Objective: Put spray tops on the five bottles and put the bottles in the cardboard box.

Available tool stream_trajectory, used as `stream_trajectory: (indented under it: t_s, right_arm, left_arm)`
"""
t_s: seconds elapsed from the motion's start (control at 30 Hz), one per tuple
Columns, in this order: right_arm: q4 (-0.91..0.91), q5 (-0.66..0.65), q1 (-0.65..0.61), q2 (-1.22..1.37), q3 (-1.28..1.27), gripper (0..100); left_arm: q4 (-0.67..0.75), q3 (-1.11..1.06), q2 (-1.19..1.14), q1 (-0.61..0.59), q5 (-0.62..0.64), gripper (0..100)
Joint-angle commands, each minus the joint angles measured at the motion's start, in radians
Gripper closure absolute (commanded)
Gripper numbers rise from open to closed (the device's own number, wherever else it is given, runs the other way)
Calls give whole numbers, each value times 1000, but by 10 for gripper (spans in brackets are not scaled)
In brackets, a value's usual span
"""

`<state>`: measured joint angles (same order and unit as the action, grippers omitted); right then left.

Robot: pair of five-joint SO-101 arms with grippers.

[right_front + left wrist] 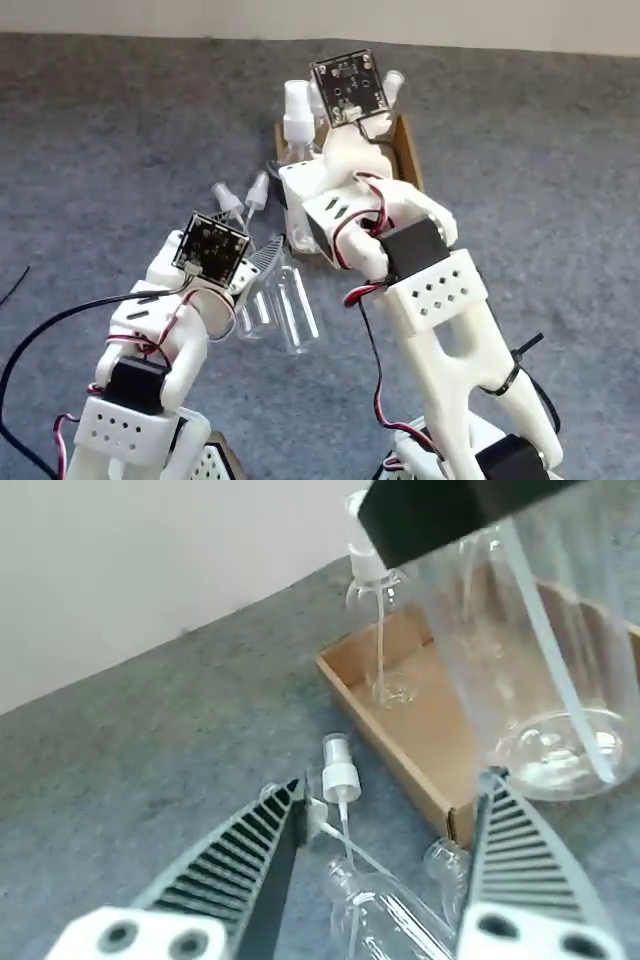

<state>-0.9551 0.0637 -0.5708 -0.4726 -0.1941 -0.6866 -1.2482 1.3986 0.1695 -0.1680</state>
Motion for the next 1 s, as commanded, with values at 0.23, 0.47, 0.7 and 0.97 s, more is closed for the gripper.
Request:
stream_trajectory:
  t_s: [0.23, 0.47, 0.7, 0.97]
  right_arm:
    - [88, 14, -74, 1, 51, 995]
    - [82, 14, -134, -71, -47, 995]
    - [81, 8, -130, -148, -97, 995]
    - [91, -54, -13, -137, -107, 995]
  left_arm:
    - [-196, 93, 191, 137, -3, 748]
    - [-140, 36, 194, 79, -3, 748]
    - [-86, -4, 194, 28, -3, 748]
    - [-91, -5, 203, 33, -3, 748]
